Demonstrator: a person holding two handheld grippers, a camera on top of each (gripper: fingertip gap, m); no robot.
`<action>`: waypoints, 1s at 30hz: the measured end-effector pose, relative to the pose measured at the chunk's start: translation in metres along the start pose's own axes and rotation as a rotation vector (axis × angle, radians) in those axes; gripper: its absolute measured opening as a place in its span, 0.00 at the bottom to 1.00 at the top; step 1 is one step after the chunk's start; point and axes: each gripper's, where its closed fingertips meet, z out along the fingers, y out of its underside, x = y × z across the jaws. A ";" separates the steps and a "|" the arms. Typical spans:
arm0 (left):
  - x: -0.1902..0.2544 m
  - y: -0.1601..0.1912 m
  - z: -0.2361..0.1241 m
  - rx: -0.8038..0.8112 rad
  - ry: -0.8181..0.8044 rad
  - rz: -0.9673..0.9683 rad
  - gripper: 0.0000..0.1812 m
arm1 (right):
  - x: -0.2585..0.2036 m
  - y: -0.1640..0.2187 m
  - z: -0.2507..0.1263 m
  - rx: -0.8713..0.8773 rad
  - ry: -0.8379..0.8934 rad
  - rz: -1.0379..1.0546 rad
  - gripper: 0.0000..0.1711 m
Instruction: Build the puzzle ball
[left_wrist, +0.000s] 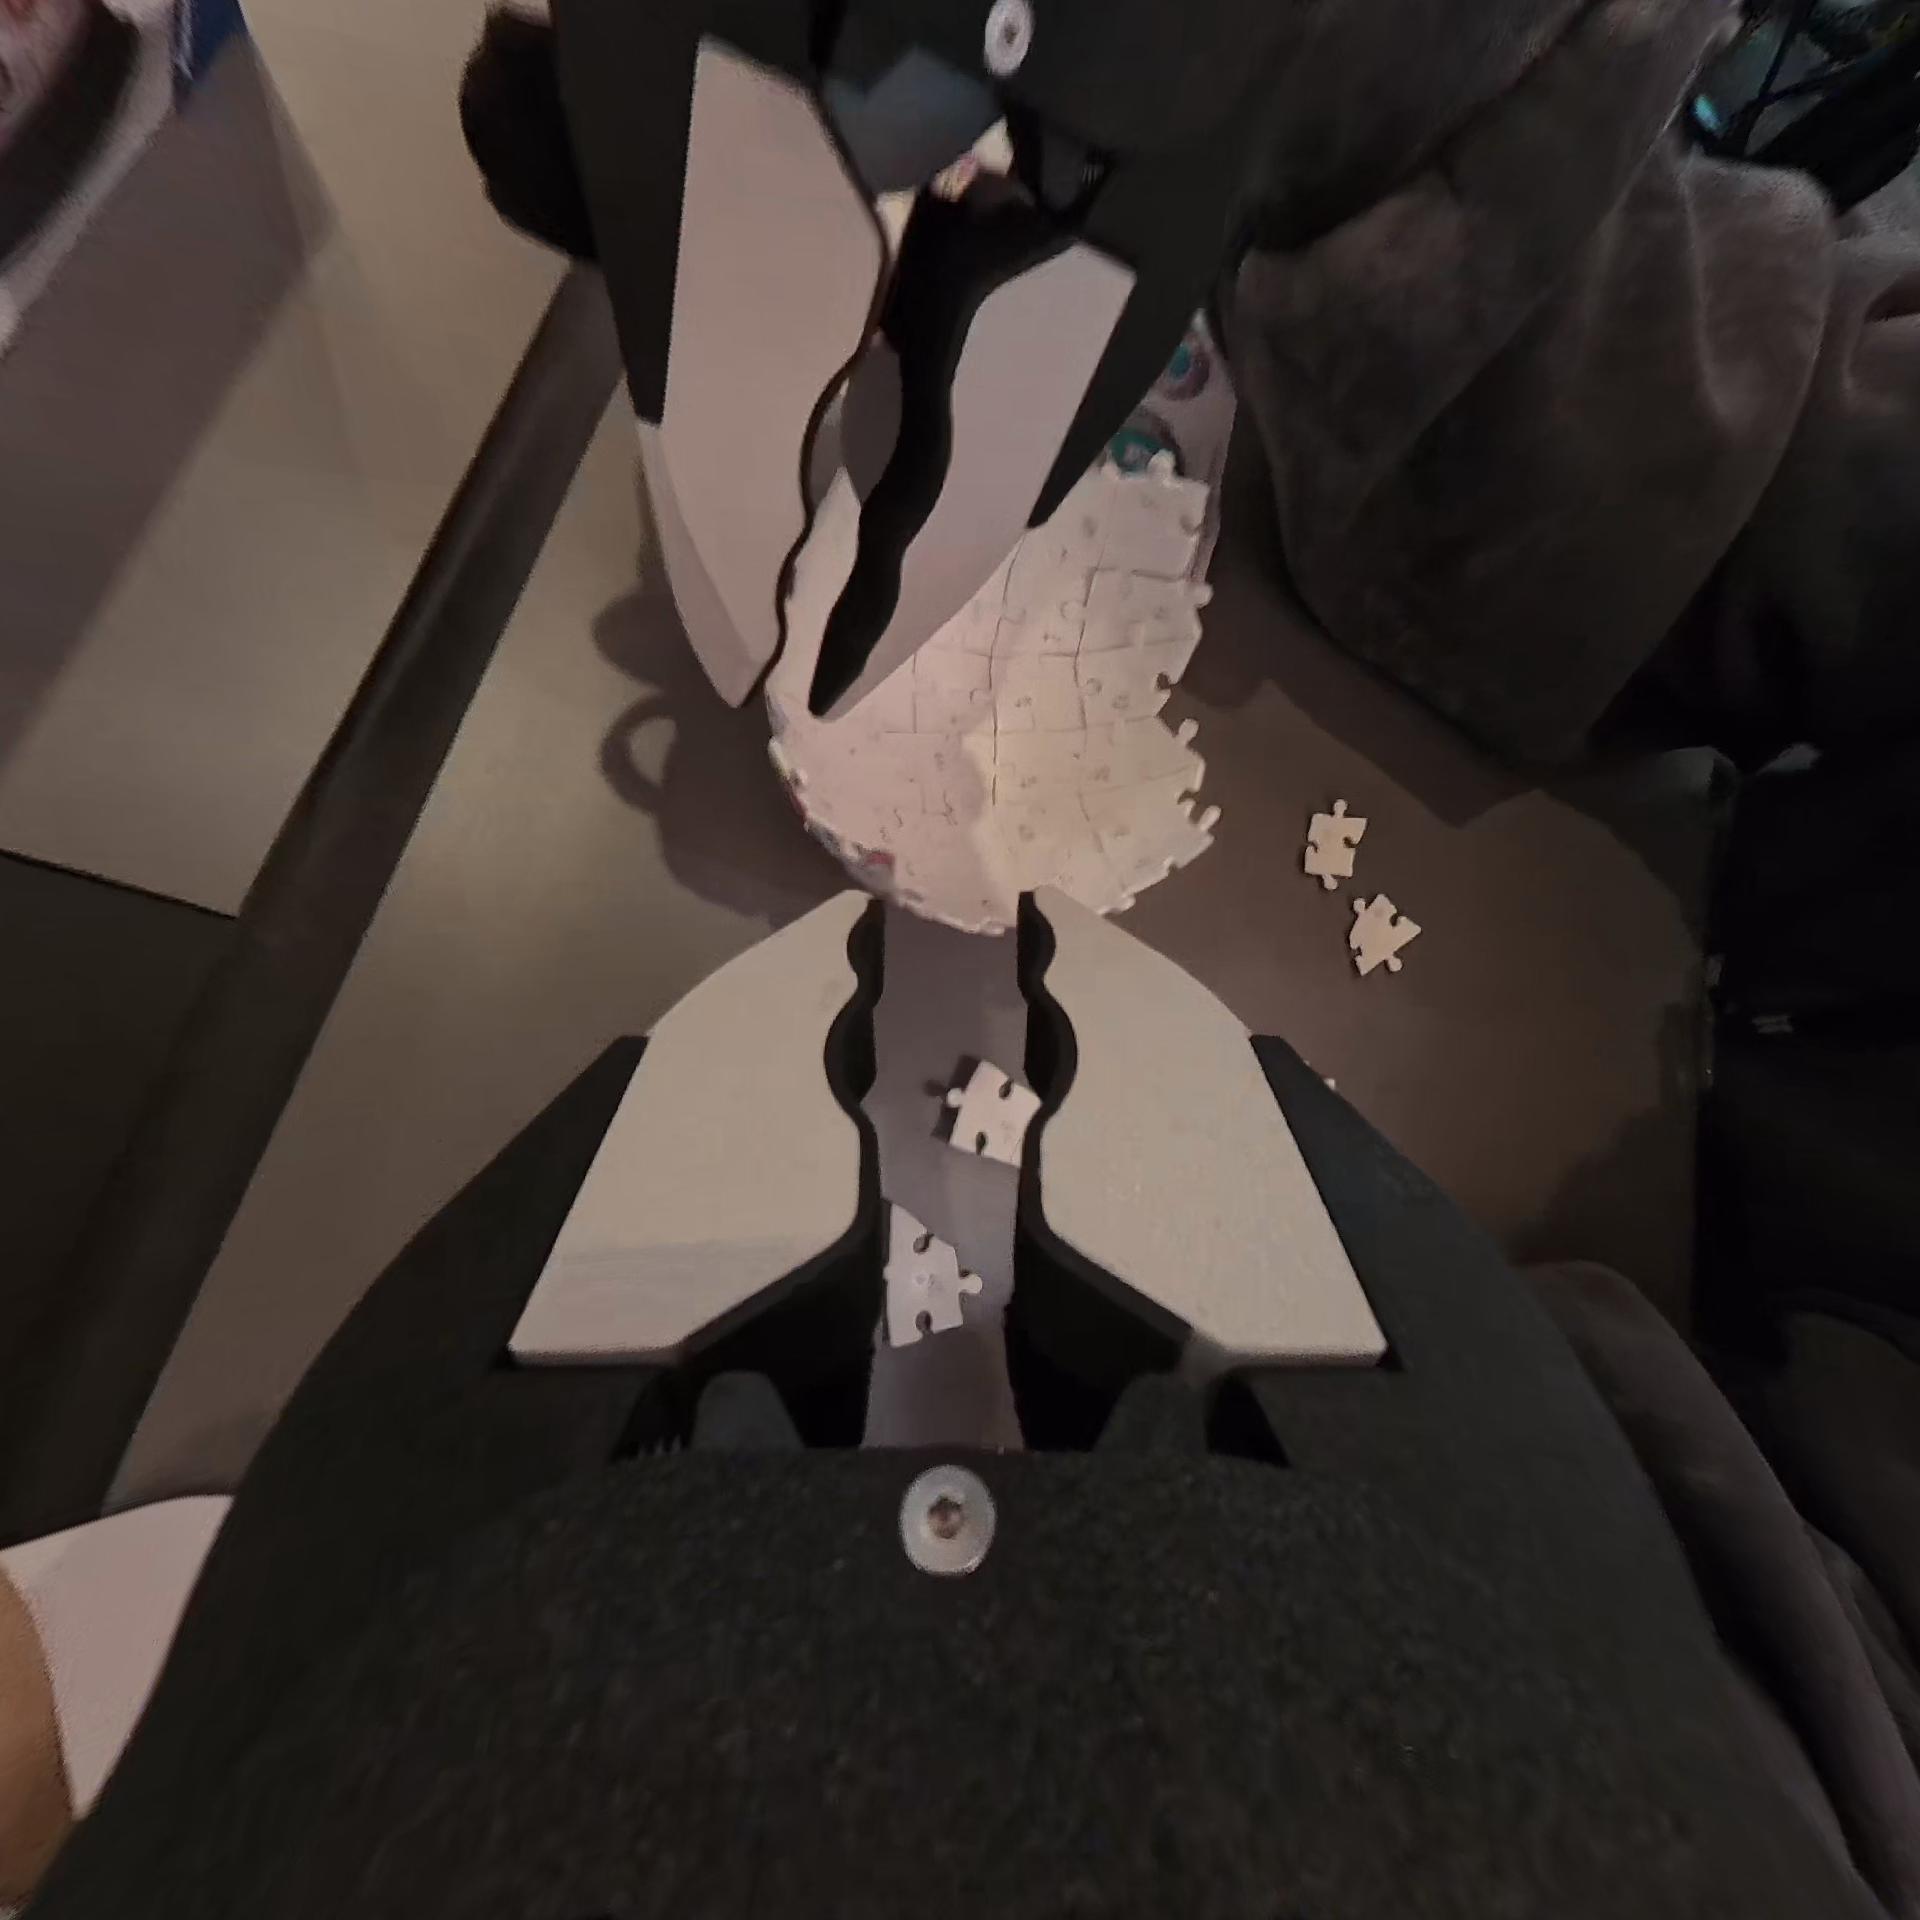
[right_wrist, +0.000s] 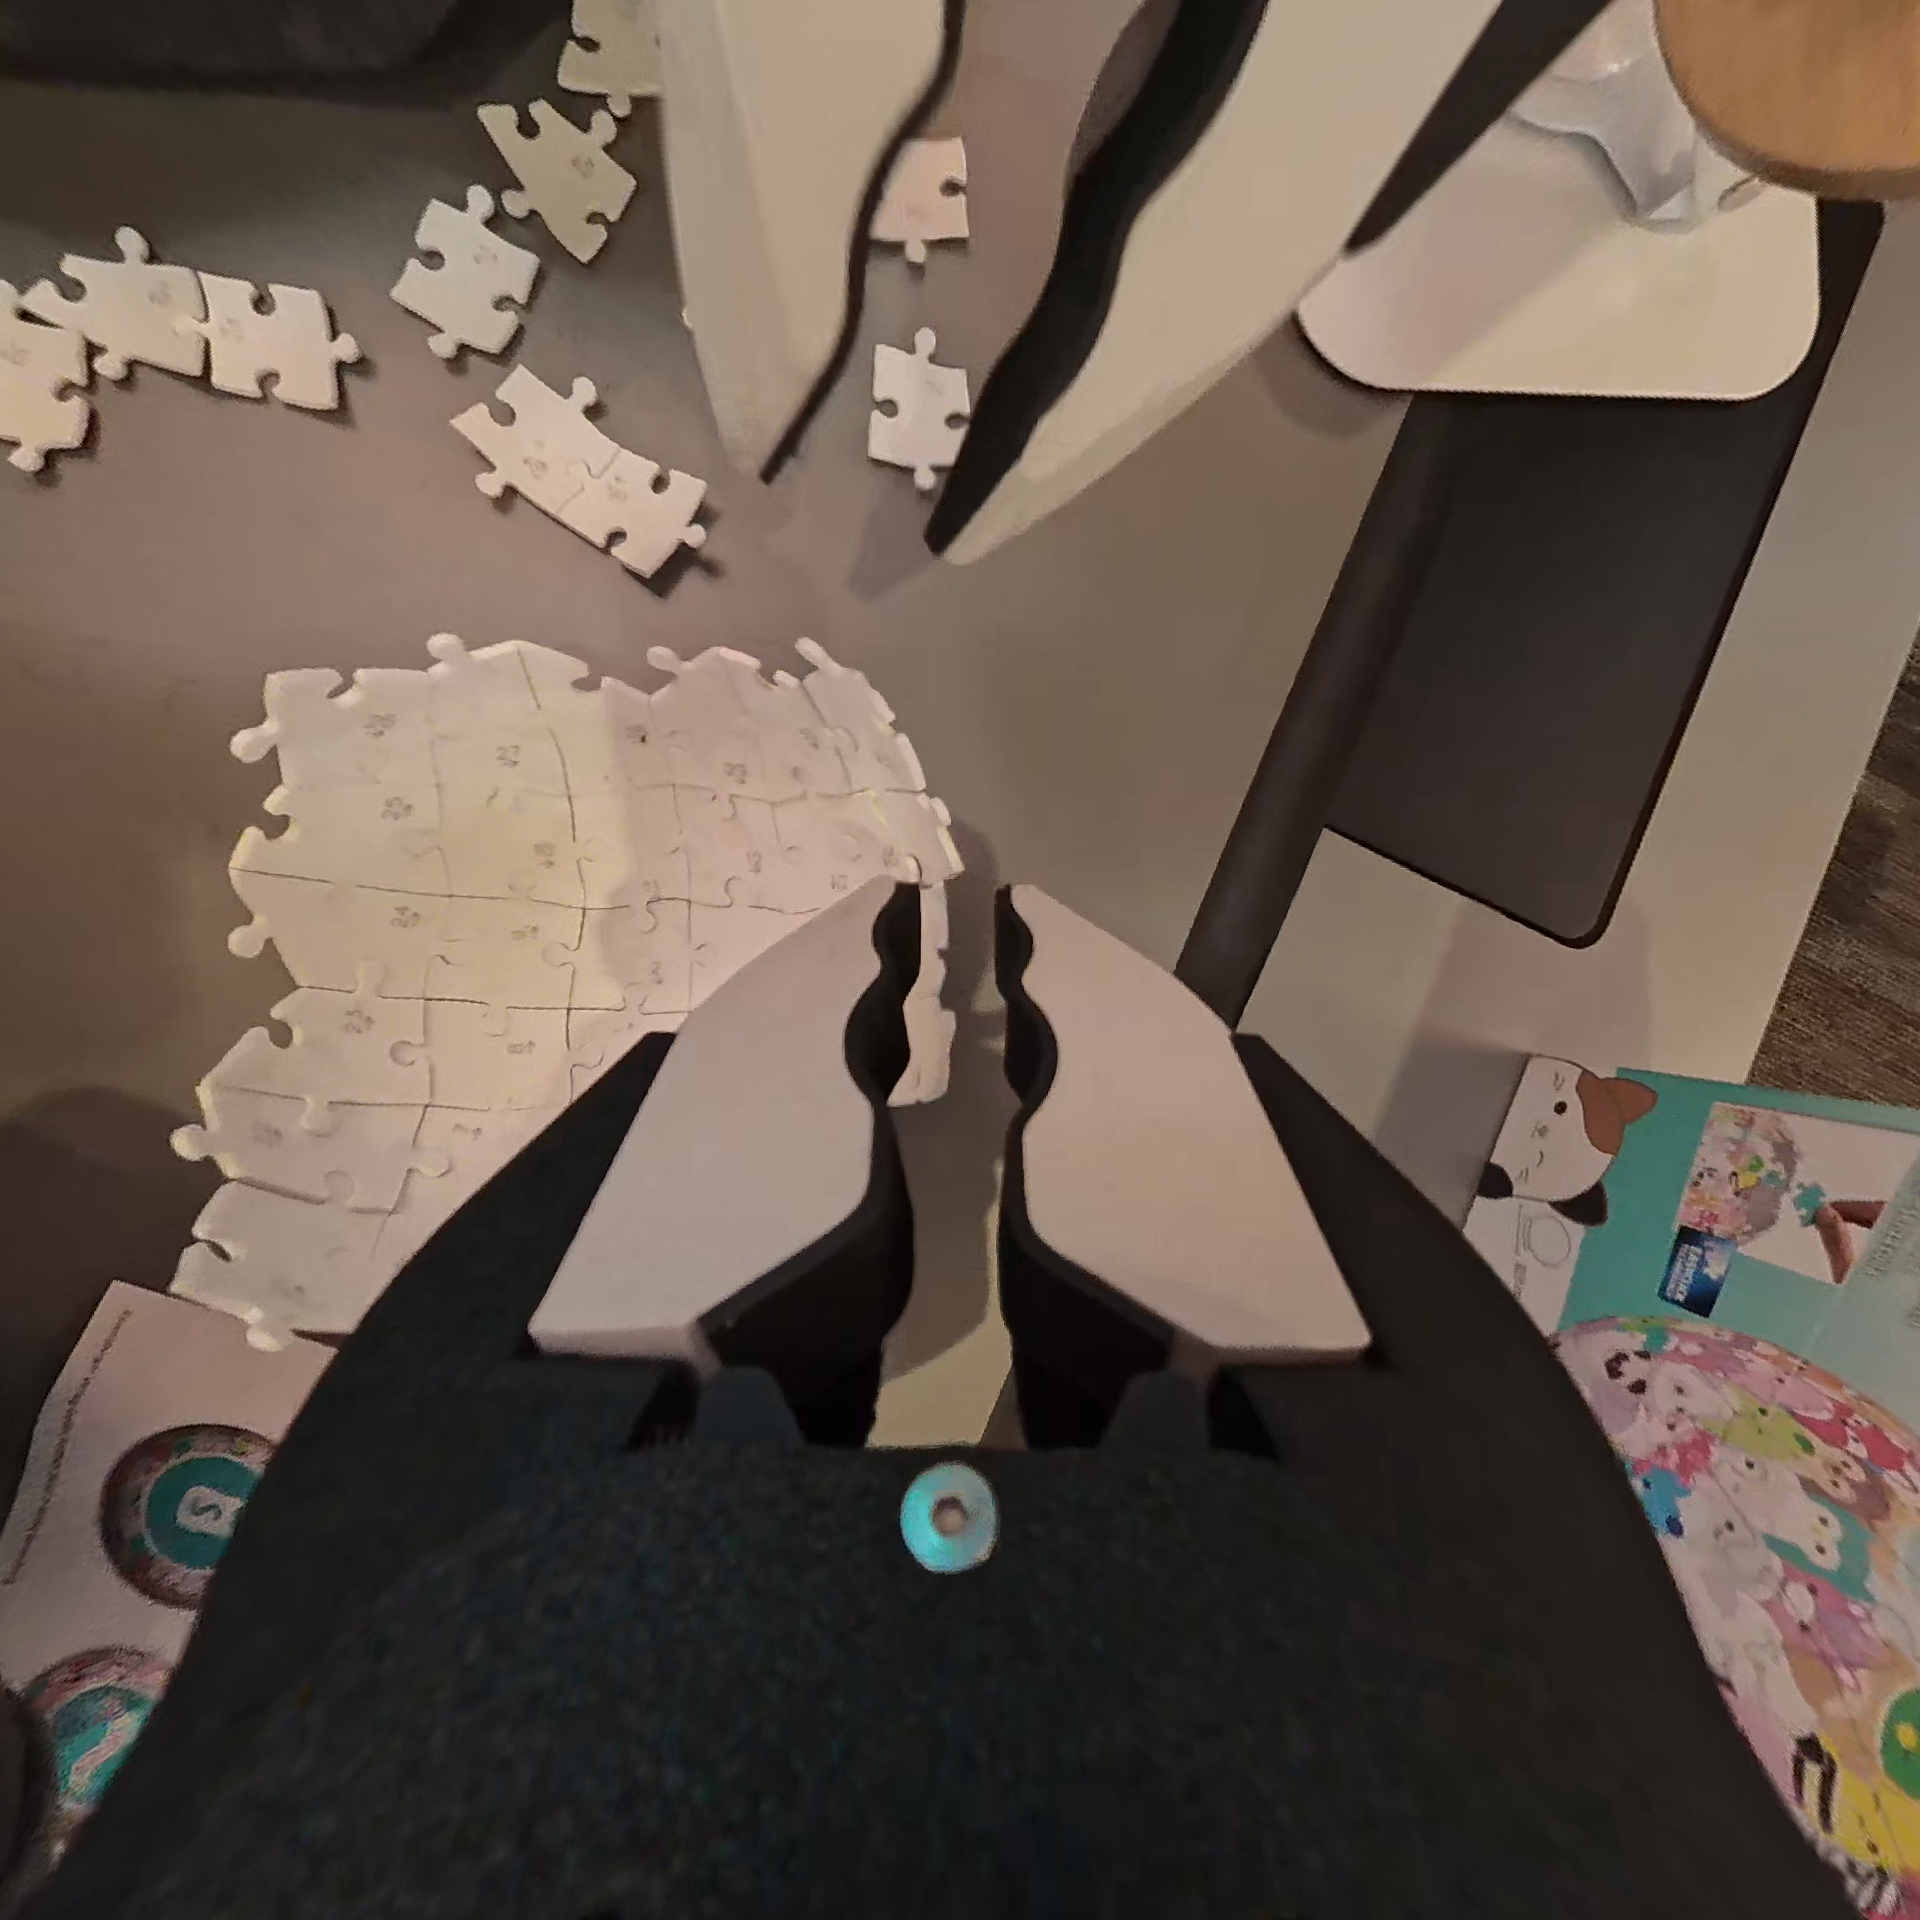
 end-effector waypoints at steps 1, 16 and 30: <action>-0.004 0.004 0.004 -0.023 -0.002 -0.012 0.13 | 0.000 0.000 0.002 0.002 -0.003 -0.004 0.08; -0.012 -0.019 0.033 0.117 0.175 -0.047 0.14 | -0.001 0.009 0.005 0.004 -0.021 -0.011 0.00; -0.021 -0.015 0.039 0.116 0.183 -0.084 0.15 | 0.000 0.007 0.006 -0.016 -0.002 -0.024 0.02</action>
